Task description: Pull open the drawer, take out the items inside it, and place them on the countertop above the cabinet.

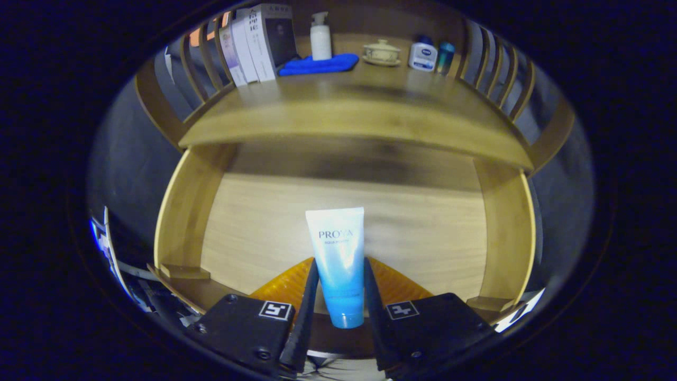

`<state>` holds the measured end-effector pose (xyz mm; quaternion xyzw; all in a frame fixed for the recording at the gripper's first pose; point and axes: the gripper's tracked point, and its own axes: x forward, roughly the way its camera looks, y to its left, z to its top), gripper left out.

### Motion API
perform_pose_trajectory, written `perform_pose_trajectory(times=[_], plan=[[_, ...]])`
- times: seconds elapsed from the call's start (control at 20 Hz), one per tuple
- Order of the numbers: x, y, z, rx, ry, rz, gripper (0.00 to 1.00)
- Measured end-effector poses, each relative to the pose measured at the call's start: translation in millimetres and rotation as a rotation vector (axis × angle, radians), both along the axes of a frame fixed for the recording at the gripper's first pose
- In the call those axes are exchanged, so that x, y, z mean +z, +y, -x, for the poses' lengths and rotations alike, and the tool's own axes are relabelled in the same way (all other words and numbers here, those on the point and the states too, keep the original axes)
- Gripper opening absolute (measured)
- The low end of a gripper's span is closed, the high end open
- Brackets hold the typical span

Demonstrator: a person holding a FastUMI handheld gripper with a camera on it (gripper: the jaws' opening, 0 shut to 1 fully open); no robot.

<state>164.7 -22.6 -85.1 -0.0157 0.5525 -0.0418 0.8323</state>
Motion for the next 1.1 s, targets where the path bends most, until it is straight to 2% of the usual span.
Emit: perform_pose_trajectory(times=[0.5, 0.65, 0.85, 1.1], plan=[[72, 10, -82, 0.022, -0.164, 0.075, 0.51], [72, 14, -108, 0.002, -0.214, 0.044, 0.51], [67, 13, -146, 0.026, -0.272, 0.074, 0.51], [57, 3, -175, -0.018, -0.255, 0.103, 0.51]])
